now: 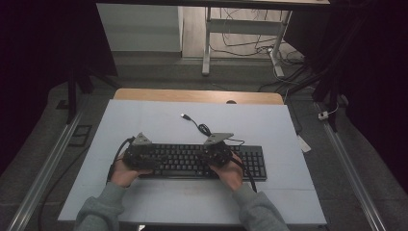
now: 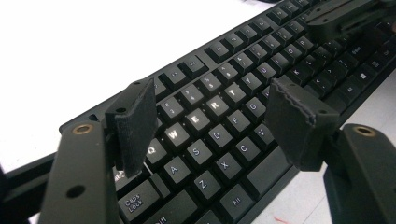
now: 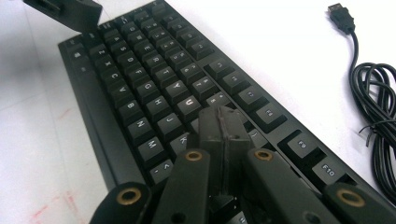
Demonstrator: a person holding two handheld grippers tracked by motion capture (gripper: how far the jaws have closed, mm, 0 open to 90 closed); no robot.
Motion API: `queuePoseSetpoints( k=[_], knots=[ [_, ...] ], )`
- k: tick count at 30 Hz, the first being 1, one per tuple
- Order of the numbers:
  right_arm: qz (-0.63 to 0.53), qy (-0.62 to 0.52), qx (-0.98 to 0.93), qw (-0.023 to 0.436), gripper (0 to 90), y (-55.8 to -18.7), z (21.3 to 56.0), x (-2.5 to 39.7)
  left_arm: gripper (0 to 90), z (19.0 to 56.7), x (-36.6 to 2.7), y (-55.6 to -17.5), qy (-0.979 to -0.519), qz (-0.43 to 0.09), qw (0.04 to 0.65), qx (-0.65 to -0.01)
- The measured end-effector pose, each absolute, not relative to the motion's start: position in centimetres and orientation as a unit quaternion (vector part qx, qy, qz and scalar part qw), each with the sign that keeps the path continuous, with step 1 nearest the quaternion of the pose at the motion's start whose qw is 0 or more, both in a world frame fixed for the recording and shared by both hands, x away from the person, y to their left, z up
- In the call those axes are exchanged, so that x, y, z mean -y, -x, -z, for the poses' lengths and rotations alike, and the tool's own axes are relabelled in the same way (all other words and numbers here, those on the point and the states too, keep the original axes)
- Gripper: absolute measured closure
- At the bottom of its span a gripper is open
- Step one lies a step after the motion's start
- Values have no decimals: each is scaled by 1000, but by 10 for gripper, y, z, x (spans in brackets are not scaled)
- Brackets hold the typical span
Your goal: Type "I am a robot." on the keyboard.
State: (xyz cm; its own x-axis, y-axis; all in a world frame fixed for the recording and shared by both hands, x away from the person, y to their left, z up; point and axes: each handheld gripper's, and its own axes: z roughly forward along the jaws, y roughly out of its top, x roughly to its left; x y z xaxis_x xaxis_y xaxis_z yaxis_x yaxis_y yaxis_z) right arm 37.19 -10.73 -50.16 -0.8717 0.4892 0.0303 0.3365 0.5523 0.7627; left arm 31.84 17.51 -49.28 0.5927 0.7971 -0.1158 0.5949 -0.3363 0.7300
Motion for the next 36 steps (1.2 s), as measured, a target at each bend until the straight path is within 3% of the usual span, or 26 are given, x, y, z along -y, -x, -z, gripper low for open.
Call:
queuePoseSetpoints(
  k=[23, 36],
  knots=[
    [-390, -241, -883, 103, 894, -380, 518, 98, 342, 494, -176, -318, -808, -137, 377, -431],
    [-419, -255, -866, 101, 882, -375, 506, 112, 342, 491, -178, -317, -803, -140, 389, -429]
  ],
)
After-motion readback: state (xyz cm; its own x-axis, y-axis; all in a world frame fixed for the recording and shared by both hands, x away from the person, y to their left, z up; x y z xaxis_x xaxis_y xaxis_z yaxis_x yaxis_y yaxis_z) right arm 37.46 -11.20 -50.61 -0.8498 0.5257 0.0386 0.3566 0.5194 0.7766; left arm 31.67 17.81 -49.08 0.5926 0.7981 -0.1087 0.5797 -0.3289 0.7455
